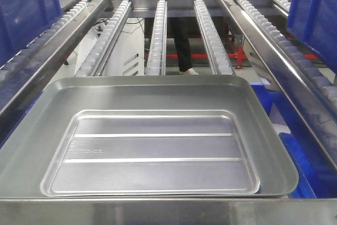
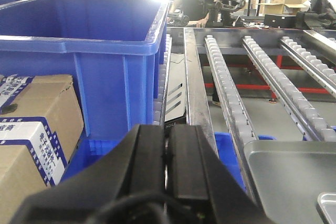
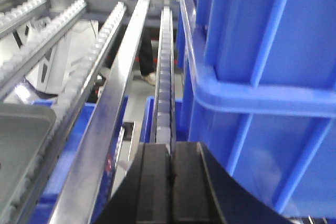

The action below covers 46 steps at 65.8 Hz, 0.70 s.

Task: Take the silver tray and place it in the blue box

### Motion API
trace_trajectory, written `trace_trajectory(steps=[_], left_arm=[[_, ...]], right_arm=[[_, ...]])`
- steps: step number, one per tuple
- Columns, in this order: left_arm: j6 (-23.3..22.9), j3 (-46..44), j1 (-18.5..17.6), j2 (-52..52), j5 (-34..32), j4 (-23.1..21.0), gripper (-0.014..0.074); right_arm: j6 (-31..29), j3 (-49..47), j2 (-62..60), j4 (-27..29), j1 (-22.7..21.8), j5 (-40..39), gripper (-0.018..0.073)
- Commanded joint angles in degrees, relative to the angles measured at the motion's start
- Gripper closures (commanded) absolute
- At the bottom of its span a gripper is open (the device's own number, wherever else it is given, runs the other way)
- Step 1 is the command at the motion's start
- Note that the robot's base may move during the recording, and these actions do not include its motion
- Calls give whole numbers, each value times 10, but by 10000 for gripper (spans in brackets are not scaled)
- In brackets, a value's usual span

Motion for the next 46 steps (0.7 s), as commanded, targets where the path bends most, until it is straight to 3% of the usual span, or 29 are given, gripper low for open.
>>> trace_trajectory(steps=[1,5,17,32,37,46], left_arm=[[-1,-4,-3,-7,-24,10,603],[-1,-33,-3,-2,27,31,603],[-1,-159,-3,70,210,35,602],[-1,-311,-3,275,441,35,603],[-1,-341,-3,343,481,22,603],[-1,-352,-3,418,475,-41,603]], right_arm=[[-3,-22,0,-6,-1,-43,507],[-3,-37,23,-6,-1,-31,507],[-3,-123,146,-7,-1,26,507],[-3,-273,341,18,-1,212,507],[-3,-309,393,36,-1,264,507],[-3,-326,457,107,-1,272,507]])
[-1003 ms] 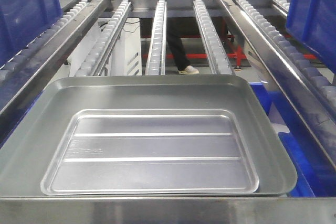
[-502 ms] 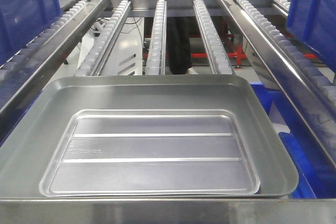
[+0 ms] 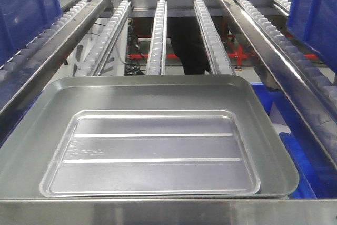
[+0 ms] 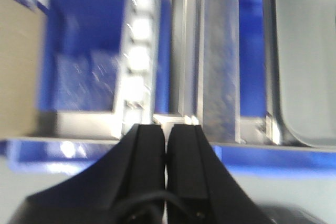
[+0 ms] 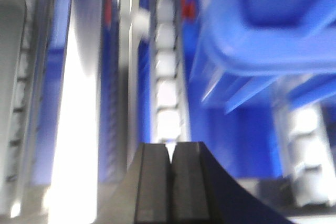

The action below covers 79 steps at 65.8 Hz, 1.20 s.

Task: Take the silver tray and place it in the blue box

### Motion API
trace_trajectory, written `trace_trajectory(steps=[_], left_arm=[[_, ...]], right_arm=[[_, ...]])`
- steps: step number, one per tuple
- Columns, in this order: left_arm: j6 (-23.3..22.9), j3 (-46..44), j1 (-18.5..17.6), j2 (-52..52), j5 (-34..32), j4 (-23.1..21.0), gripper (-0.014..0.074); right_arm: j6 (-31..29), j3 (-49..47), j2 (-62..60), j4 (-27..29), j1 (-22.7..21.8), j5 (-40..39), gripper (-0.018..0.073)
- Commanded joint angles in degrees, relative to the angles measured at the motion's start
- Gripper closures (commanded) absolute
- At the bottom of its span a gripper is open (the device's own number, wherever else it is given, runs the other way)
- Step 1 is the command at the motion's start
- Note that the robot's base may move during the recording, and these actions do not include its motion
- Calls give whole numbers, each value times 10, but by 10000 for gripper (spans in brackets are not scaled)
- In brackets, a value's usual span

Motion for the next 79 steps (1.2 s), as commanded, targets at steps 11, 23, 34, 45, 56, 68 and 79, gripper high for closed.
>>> trace_trajectory(steps=[11,23,34,45,56,68,79], left_arm=[[-1,-23,-3,90,-57,-134,603],[-1,-23,-3,145,-88,-201,602],[-1,-31,-40,191,-89,-220,603],[-131,-57,-159,241,-124,-104,602],[-382,-100,-265,307,-116,96,603],[-440,-147,-333,369,-106,129,602],[-440,-189,-352,428,-108,114,602]], right_arm=[[-3,-27,53,155,-1,-3,507],[-14,-27,58,175,-1,8,507],[-19,-32,117,175,37,52,501],[78,-34,200,143,130,-33,482],[189,-74,268,37,214,-40,481],[280,-150,328,-28,258,-22,481],[346,-214,379,-91,286,-2,481]])
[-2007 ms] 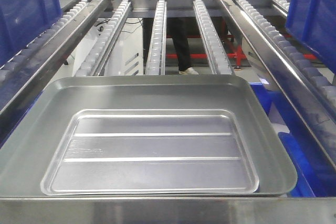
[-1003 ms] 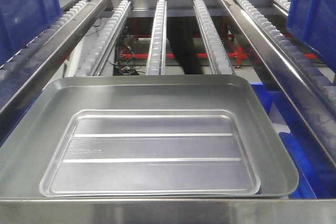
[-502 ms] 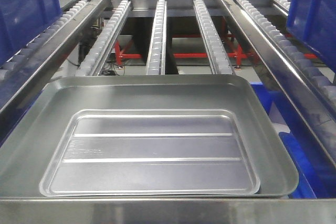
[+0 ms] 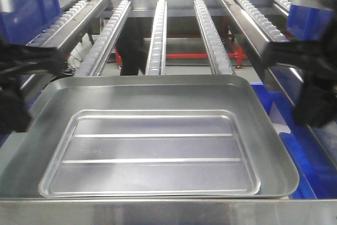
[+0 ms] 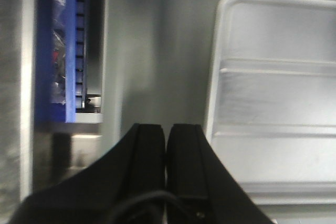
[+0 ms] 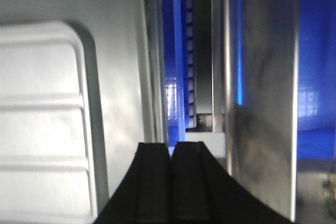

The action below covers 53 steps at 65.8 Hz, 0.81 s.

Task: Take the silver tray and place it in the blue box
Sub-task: 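Lower both grippers to the near and far short edges of the silver tray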

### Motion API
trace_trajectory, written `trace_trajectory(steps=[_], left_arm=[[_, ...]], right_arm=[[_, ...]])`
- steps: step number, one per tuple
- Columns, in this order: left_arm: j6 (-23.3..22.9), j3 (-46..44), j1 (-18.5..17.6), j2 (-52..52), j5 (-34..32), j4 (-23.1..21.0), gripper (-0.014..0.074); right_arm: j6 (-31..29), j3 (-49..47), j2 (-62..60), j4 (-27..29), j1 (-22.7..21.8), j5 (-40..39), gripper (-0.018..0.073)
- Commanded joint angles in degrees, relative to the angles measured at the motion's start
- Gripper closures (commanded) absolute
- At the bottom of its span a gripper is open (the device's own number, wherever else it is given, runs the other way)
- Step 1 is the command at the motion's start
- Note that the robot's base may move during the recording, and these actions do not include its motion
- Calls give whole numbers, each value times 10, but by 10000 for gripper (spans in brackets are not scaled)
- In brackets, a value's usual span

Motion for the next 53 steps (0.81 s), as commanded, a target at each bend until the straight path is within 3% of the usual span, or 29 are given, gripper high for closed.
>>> trace_trajectory(steps=[1,11,23,53], left_arm=[[-10,-35,-9,9,-16,-10,602],[-10,-53,-9,31,-20,-22,603],[-10,-54,-9,32,-22,-8,603],[-9,-54,-9,34,-26,2,602]], right_arm=[[38,-48,11,-46,18,1,481],[49,-83,49,-68,60,24,481],[72,-93,74,-67,93,25,481],[84,-93,98,-65,100,13,481]])
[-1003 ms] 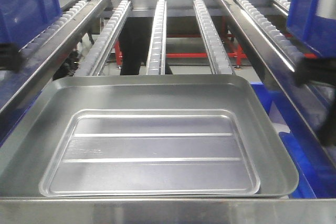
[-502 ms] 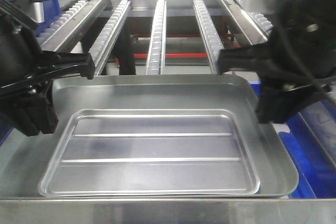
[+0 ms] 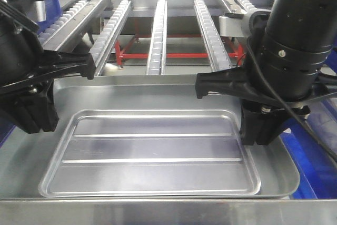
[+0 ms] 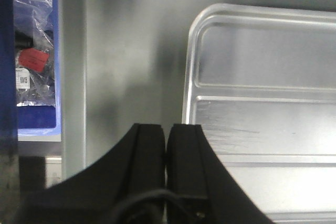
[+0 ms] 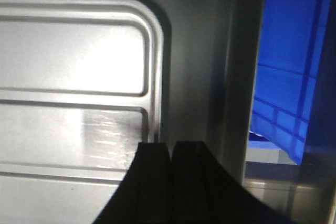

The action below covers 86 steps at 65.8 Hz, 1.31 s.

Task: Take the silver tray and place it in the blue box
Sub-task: 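Lower both grippers to the near and far short edges of the silver tray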

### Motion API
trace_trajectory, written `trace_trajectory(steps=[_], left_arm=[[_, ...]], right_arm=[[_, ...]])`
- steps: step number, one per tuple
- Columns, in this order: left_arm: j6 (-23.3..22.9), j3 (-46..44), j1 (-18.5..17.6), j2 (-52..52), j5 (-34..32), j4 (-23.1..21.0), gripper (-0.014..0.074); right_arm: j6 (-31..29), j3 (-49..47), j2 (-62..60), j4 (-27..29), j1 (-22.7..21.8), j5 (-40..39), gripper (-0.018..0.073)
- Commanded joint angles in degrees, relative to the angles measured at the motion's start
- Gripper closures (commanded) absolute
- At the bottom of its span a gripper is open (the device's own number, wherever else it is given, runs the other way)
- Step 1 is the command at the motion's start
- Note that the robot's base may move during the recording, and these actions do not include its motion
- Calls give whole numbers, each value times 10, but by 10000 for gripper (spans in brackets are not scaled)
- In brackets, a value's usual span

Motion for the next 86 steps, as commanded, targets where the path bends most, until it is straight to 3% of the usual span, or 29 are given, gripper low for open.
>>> trace_trajectory(steps=[1,23,36,42,45,50,56,86], left_arm=[[-6,-18,-6,-16,-16,6,602],[-6,-18,-6,-16,-18,0,603],[-6,-18,-6,-14,-18,1,602],[-4,-18,-7,0,-21,1,600],[-3,-18,-11,14,-21,1,550],[-3,-18,-17,36,-27,3,381],[-3,-19,-17,49,-34,-13,277],[-3,-20,-17,52,-37,-18,281]], right_arm=[[2,-18,-21,-12,1,-15,481],[0,-18,-21,-12,1,-12,470],[0,-18,-21,-1,1,-12,265],[0,-18,-21,9,1,-13,223],[0,-18,-21,10,1,-13,223],[0,-18,-21,10,1,-13,223],[0,-18,-21,10,1,-13,223],[-7,-18,-3,6,1,-15,223]])
